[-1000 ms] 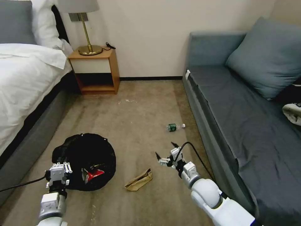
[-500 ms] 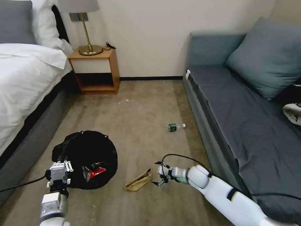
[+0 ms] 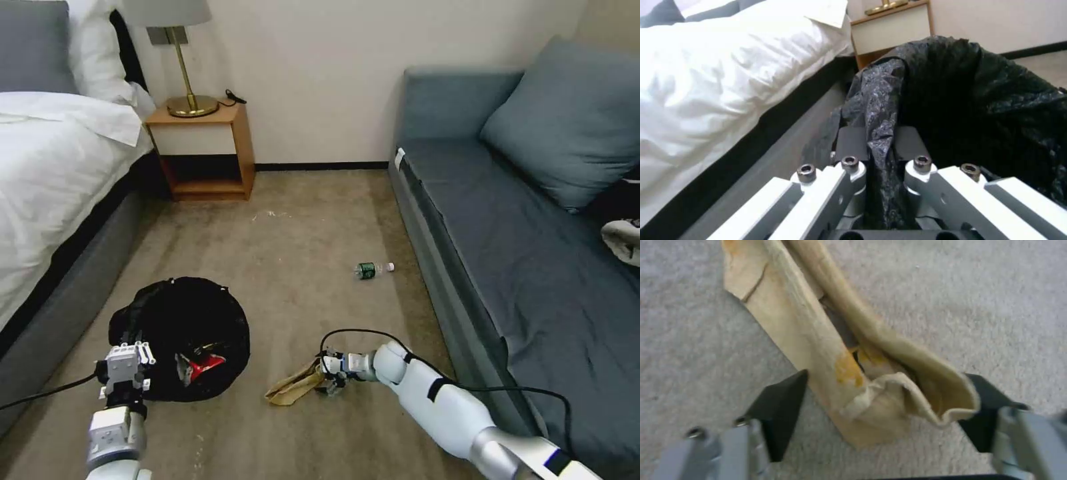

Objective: Pick up the trash bin, then pick up the garbage on the floor and place it into the trash bin.

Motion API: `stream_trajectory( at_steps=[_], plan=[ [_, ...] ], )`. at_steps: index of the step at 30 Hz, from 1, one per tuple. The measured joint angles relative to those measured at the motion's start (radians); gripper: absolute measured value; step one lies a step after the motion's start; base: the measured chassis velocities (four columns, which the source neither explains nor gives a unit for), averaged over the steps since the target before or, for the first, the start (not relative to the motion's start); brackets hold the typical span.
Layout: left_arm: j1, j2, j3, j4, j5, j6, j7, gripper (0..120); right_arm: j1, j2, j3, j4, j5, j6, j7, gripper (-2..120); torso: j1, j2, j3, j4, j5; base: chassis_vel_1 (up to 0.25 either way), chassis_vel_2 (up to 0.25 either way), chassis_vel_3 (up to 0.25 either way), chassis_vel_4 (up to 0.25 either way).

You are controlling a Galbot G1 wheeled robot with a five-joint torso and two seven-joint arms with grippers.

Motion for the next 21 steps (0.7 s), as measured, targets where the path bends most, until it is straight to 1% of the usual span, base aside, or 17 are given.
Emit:
stream_trajectory(
  at_steps=[2, 3, 4, 6, 7, 8, 12, 13, 14, 15, 17, 18, 20, 21],
  plan=[
    [0.003, 0.000, 0.000, 0.000, 0.001, 0.000, 0.000, 7, -0.003, 0.005, 0.010, -0.003, -0.018, 0.002, 0.005, 61, 0.000, 0.000, 0.000, -0.0001, 0.0000, 0.000, 0.000, 0.000, 0.000],
    [0.003, 0.000, 0.000, 0.000, 0.001, 0.000, 0.000, 7, -0.003, 0.005, 0.010, -0.003, -0.018, 0.002, 0.005, 61, 0.000, 0.000, 0.000, -0.0001, 0.0000, 0.000, 0.000, 0.000, 0.000],
    [0.004, 0.000, 0.000, 0.000, 0.001, 0.000, 0.000, 7, -0.004, 0.005, 0.015, -0.003, -0.026, 0.003, 0.007, 58, 0.000, 0.000, 0.000, 0.0000, 0.0000, 0.000, 0.000, 0.000, 0.000],
    [0.007, 0.001, 0.000, -0.001, 0.001, 0.000, -0.001, 7, -0.010, 0.001, 0.028, -0.001, -0.042, 0.009, 0.009, 48, 0.000, 0.000, 0.000, 0.0000, 0.0001, 0.000, 0.000, 0.000, 0.000],
    [0.008, 0.003, 0.000, -0.002, 0.001, 0.000, -0.001, 7, -0.014, -0.003, 0.035, 0.004, -0.047, 0.012, 0.009, 44, 0.000, 0.000, 0.000, 0.0000, 0.0001, 0.000, 0.000, 0.000, 0.000],
    [0.008, 0.003, 0.000, -0.002, 0.001, 0.000, -0.001, 7, -0.014, -0.003, 0.035, 0.004, -0.047, 0.012, 0.009, 44, 0.000, 0.000, 0.000, 0.0000, 0.0001, 0.000, 0.000, 0.000, 0.000],
    [0.010, 0.011, 0.000, -0.002, 0.000, 0.000, -0.003, 7, -0.033, -0.029, 0.052, 0.041, -0.048, 0.015, -0.006, 26, 0.000, 0.000, 0.000, 0.0000, 0.0001, 0.000, 0.000, 0.000, 0.000],
    [0.010, 0.011, 0.000, -0.002, 0.000, 0.000, -0.003, 7, -0.033, -0.029, 0.052, 0.041, -0.048, 0.015, -0.006, 26, 0.000, 0.000, 0.000, 0.0000, 0.0001, 0.000, 0.000, 0.000, 0.000],
    [0.010, 0.013, 0.000, -0.002, -0.001, 0.000, -0.004, 7, -0.039, -0.035, 0.058, 0.052, -0.048, 0.015, -0.010, 23, 0.000, 0.000, 0.000, 0.0000, 0.0002, 0.000, 0.000, 0.000, 0.000],
    [0.010, 0.015, 0.000, -0.002, -0.001, 0.000, -0.004, 7, -0.046, -0.041, 0.065, 0.061, -0.049, 0.015, -0.013, 16, 0.000, 0.000, 0.000, 0.0000, 0.0002, 0.000, 0.000, 0.000, 0.000],
    [0.010, 0.021, 0.001, 0.002, -0.003, -0.001, -0.004, 7, -0.063, -0.054, 0.083, 0.085, -0.054, 0.019, -0.019, 8, 0.000, 0.000, 0.000, 0.0000, 0.0003, 0.000, 0.000, 0.000, 0.000],
    [0.010, 0.021, 0.001, 0.002, -0.003, -0.001, -0.004, 7, -0.063, -0.054, 0.083, 0.085, -0.054, 0.019, -0.019, 8, 0.000, 0.000, 0.000, 0.0000, 0.0003, 0.000, 0.000, 0.000, 0.000],
    [0.010, 0.026, 0.003, 0.007, -0.006, -0.001, -0.005, 7, -0.082, -0.069, 0.109, 0.117, -0.055, 0.025, -0.020, 2, 0.000, 0.000, 0.000, 0.0000, 0.0002, 0.000, 0.000, 0.000, 0.000],
    [0.008, 0.029, 0.005, 0.009, -0.008, -0.001, -0.005, 7, -0.102, -0.083, 0.148, 0.163, -0.053, 0.028, -0.008, 2, 0.000, 0.000, 0.000, -0.0002, 0.0002, 0.000, 0.000, 0.000, 0.000]
  ],
)
